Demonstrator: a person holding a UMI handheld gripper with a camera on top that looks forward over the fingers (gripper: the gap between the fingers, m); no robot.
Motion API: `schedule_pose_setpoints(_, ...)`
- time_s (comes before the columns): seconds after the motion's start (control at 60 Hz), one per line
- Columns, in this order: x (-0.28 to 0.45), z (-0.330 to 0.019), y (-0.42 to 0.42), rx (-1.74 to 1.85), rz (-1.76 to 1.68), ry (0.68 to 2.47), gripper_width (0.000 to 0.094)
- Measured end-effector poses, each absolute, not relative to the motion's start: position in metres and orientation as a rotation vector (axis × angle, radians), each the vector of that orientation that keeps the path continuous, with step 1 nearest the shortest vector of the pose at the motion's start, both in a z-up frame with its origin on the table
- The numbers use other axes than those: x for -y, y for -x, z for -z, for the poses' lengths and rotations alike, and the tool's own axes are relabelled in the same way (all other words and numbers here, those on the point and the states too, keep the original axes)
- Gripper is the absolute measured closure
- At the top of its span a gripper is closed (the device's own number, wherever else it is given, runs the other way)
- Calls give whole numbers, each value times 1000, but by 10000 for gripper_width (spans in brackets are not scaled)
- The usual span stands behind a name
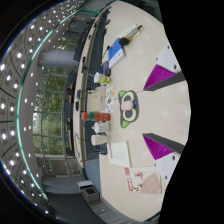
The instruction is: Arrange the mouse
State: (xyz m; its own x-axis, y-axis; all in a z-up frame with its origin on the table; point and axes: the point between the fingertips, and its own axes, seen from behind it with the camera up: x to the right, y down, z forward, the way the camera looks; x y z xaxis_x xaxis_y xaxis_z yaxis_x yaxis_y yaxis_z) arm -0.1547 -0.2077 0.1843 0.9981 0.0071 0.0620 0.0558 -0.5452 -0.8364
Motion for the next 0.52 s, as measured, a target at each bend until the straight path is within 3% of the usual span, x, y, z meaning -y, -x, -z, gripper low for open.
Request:
schedule_pose_setpoints(0.233, 289, -208, 180, 65, 54, 2132, 81)
schedule_pose_setpoints(0.517, 305, -215, 183, 56, 53, 2120, 78)
